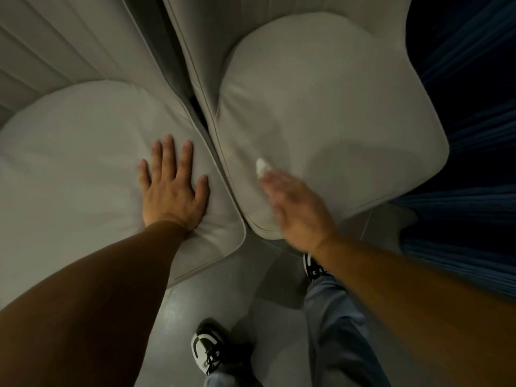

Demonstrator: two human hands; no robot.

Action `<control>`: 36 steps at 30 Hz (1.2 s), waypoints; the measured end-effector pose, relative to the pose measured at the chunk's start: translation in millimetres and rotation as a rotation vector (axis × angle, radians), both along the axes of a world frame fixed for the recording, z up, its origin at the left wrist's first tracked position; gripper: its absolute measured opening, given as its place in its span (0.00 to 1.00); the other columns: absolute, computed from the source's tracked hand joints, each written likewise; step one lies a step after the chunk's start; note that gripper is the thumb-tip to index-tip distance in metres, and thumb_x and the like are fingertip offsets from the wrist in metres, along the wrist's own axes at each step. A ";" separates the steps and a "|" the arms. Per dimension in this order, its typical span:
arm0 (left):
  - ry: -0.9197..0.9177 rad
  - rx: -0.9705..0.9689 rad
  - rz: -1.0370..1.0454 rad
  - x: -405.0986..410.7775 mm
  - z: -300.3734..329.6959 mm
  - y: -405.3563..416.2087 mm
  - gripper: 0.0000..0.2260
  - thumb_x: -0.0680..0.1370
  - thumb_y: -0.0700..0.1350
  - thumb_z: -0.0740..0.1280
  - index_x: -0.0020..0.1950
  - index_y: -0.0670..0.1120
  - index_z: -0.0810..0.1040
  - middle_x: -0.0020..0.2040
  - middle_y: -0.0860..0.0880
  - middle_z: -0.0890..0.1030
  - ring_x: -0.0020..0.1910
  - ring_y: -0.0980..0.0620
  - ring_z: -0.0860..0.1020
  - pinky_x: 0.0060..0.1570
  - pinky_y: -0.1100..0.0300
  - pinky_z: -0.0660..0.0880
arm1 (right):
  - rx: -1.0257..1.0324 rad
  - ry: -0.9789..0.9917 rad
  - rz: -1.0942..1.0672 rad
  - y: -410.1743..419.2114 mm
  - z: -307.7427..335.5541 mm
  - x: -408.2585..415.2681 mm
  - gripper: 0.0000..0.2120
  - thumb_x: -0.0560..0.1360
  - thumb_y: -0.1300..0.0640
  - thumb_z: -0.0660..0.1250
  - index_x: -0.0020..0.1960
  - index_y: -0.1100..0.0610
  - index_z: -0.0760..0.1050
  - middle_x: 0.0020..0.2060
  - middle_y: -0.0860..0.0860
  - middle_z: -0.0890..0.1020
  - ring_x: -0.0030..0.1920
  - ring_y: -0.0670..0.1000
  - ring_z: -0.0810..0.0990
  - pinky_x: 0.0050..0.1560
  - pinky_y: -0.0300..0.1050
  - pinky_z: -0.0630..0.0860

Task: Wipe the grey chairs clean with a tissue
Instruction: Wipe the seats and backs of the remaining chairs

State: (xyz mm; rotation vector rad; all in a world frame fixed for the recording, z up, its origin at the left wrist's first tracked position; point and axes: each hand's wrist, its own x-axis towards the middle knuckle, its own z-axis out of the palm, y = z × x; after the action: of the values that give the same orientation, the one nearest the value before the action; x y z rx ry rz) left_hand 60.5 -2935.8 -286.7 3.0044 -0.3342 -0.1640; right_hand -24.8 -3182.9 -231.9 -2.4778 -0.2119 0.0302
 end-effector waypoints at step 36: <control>-0.482 0.493 -0.770 308.5 436.1 -157.7 0.30 0.81 0.59 0.45 0.83 0.51 0.50 0.83 0.40 0.50 0.82 0.40 0.46 0.79 0.39 0.47 | 1.499 0.524 -1.126 -75.0 246.1 212.8 0.19 0.77 0.65 0.66 0.67 0.55 0.73 0.55 0.57 0.83 0.55 0.55 0.83 0.47 0.46 0.77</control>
State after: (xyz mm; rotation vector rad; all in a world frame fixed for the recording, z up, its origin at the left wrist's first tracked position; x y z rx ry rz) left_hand 369.0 -3093.5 149.4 3.1359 -1.7061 0.4970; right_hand 188.0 -3257.9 14.2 -0.7754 1.0061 0.0248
